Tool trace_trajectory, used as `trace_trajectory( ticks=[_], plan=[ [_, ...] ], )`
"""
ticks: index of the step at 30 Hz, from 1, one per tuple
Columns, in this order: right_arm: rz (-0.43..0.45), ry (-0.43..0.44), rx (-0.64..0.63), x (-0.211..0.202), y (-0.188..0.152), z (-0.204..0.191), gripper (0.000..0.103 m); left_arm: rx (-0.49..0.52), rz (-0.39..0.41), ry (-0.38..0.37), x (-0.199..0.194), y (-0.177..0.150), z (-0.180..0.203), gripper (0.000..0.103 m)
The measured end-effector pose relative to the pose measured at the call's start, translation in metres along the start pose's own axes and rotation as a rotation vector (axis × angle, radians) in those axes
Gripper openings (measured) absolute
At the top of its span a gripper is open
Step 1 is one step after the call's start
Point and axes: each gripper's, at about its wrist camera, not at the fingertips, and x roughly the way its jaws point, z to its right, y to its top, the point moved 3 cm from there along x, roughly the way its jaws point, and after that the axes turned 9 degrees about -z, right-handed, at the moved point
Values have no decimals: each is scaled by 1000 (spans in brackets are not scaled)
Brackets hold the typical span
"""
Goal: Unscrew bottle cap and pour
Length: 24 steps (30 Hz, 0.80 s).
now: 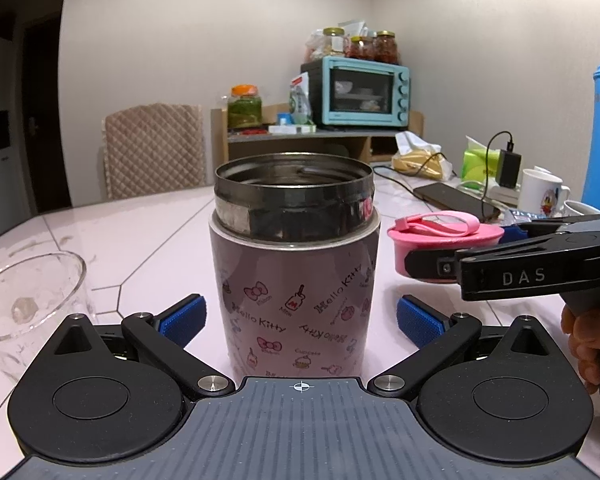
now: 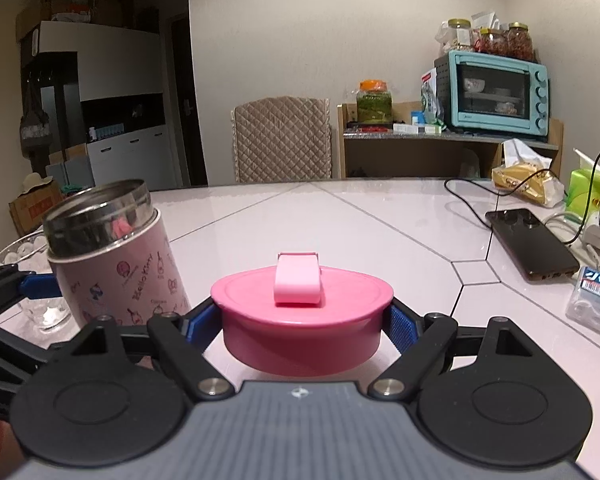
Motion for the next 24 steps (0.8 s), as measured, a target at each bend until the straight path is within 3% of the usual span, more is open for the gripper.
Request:
trace_trajectory(
  ticks=[24],
  plan=[
    [-54, 3, 4, 11, -6, 4, 85, 16, -48, -21, 5, -7, 5, 103]
  ],
)
